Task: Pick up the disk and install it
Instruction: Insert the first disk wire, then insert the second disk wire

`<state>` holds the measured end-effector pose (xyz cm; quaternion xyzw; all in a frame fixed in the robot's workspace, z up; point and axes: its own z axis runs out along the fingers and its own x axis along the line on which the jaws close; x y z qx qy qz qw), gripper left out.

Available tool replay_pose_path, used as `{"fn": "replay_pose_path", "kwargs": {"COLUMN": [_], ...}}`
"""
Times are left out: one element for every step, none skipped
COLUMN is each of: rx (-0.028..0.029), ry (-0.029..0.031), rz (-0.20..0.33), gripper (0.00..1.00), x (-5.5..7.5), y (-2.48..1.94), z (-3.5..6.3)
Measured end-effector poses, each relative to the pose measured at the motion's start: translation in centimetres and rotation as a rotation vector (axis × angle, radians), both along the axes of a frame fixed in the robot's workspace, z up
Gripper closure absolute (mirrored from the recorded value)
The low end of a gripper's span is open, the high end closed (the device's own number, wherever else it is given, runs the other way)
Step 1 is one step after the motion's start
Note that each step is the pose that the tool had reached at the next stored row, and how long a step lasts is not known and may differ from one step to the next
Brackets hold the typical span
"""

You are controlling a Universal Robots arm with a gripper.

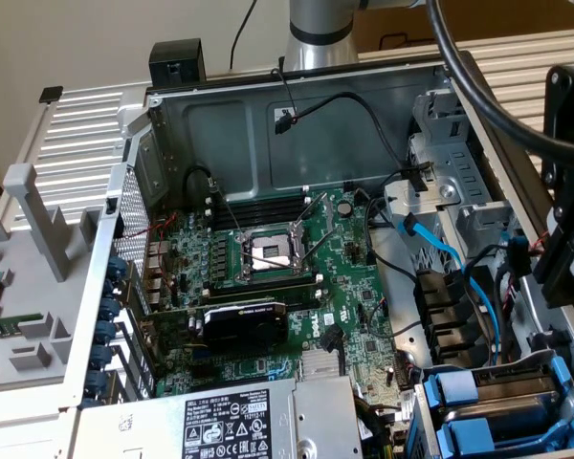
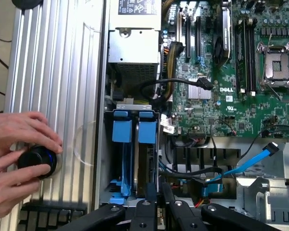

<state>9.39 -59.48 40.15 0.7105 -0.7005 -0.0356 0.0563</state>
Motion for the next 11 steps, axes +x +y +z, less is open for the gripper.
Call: {"fn": "replay_pose_path", "kwargs": {"rx": [0.0002, 0.0002, 0.0002, 0.0003, 0.0002, 0.0002, 0.0002, 0.0002, 0.0002, 0.0002, 0.0002], "ry": [0.0000, 0.0000, 0.0000, 0.0000, 0.0000, 0.0000, 0.0000, 0.0000, 0.0000, 0.0000, 0.0000], "rz": [0.000, 0.000, 0.000, 0.000, 0.000, 0.000, 0.000, 0.000, 0.000, 0.000, 0.000], "gripper": [0.84, 0.84, 0.84, 0.84, 0.84, 0.84, 0.84, 0.84, 0.84, 0.84, 0.84], "x": [0.00, 0.00, 0.00, 0.00, 0.00, 0.00, 0.00, 0.00, 0.00, 0.00, 0.00], "y": [0.00, 0.00, 0.00, 0.00, 0.00, 0.00, 0.00, 0.00, 0.00, 0.00, 0.00], "z": [-0.01, -0.01, -0.01, -0.02, -0.01, -0.01, -0.01, -0.01, -0.01, -0.01, -0.01]}}
